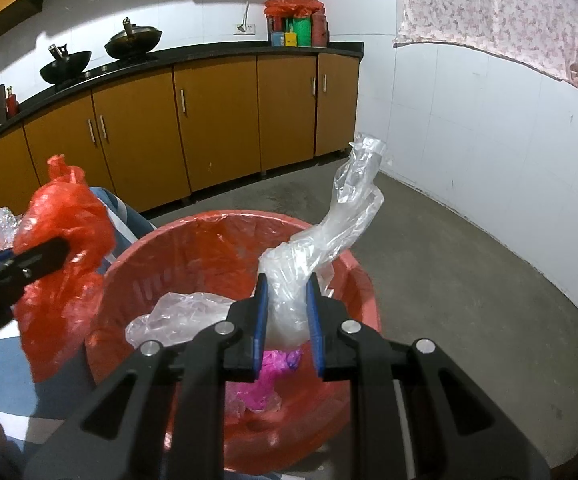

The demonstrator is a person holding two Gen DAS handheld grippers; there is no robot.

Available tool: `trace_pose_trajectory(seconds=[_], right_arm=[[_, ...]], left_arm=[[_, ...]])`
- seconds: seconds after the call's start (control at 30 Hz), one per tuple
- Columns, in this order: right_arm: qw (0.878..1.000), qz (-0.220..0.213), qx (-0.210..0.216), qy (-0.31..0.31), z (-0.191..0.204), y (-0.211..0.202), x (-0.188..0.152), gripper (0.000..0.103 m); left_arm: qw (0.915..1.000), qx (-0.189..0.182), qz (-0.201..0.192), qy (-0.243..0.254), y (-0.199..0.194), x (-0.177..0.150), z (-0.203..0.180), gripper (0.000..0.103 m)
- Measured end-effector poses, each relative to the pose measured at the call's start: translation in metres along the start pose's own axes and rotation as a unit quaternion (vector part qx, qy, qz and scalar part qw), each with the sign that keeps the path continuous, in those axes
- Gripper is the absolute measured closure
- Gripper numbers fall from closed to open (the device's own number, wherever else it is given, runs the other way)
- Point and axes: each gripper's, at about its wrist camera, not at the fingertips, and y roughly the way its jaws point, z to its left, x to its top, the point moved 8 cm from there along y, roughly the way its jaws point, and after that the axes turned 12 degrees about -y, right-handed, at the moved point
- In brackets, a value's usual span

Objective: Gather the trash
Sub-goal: 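Carry both bags over the orange basket and open both grippers to drop them, then return both tools to the table and grasp bubble wrap with the right gripper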

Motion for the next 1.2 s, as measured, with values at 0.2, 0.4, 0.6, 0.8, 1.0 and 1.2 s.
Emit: trace_pose_trajectory(seconds=[0.2, 0.4, 0.6, 0.8, 1.0, 1.2], right_arm=[[1.0, 0.001, 0.008, 0.008, -0.005, 0.007, -0.004, 0.084], [1.0, 0.0, 0.025, 0.018, -0.009, 0.011, -0.006, 0.079], [0.999, -0.002, 0.036, 0.019, -0.008, 0.01, -0.008, 0.075], [0.999, -0.009, 0.03, 0.018, -0.008, 0.004, -0.007, 0.063], [0.999, -0.021, 0.016, 0.022, -0.011, -0.011, -0.004, 0.048], [0.999, -0.035, 0.035, 0.018, 0.009, -0.028, 0.006, 0.042]], left_arm=[[0.9998, -0.007, 0.016, 0.012, 0.018, -0.002, -0.011, 0.067], [0.9993, -0.014, 0.027, 0.022, 0.028, -0.003, -0.018, 0.061], [0.9992, -0.012, 0.035, 0.014, 0.03, -0.006, -0.011, 0.054], [0.9995, -0.009, 0.031, 0.001, 0.022, -0.006, -0.002, 0.05], [0.9997, -0.003, 0.015, -0.017, 0.0, -0.001, 0.012, 0.047], [0.9989, 0.031, -0.021, -0.029, -0.047, -0.001, 0.046, 0.04]])
